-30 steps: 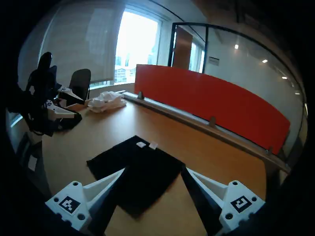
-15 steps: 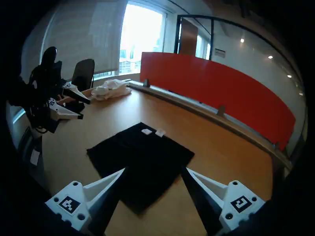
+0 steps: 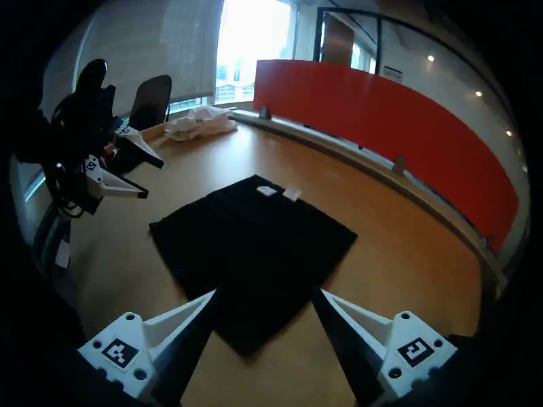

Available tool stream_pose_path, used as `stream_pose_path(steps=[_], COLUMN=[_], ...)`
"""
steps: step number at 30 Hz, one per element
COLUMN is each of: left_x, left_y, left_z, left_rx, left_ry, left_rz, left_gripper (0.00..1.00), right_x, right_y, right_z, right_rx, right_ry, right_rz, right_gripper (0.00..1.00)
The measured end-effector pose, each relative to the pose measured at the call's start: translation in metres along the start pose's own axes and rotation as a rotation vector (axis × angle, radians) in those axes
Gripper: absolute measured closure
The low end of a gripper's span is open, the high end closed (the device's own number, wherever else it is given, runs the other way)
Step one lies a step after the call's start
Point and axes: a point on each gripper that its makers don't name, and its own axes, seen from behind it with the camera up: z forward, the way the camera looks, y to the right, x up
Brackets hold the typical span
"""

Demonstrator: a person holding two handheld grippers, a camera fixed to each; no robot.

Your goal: Fold towel

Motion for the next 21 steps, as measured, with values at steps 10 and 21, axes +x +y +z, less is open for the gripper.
stream_pose_path(steps=[10,21], left_x=[-0.035,-0.065], left_y=[0.009,0.021], left_z=[0.02,0.035], left_rx=[-0.038,-0.072], left_ry=[-0.088,-0.185], left_rz=[0.002,0.019], left_gripper=[0.04,0.04], right_x=[-0.033,-0.063], right_y=[-0.01,-0.017], right_z=[0.009,0.016], right_rx=[0.029,0.062], right_ry=[-0.067,-0.127], right_rz=[-0.002,-0.005], right_gripper=[0.0,0.0])
